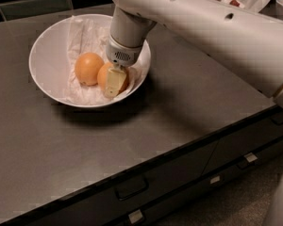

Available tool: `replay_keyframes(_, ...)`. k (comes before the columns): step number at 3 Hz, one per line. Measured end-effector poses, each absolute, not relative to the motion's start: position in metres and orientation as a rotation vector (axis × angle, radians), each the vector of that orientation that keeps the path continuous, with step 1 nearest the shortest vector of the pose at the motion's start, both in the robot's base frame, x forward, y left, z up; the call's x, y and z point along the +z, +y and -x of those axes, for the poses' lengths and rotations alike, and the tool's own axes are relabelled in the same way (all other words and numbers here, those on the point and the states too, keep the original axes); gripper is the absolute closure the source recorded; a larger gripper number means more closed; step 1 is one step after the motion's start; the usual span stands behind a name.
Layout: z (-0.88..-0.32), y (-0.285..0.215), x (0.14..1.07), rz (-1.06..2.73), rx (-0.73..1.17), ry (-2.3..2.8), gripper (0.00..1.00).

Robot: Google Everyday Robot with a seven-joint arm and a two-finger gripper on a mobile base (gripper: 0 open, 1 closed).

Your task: Pick orange from white bowl

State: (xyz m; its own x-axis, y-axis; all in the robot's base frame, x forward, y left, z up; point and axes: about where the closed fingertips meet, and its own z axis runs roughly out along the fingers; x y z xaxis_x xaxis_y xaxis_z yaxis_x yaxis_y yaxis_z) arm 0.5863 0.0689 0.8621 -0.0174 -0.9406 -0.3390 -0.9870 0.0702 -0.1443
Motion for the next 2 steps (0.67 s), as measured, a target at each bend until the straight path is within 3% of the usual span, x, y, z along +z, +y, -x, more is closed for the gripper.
replay_keyframes(1,-0.583,0.070,0.877,1.907,0.195,1.967,0.85)
replay_keyframes(2,-0.575,0.073,0.902,1.897,0.165,1.898,1.00)
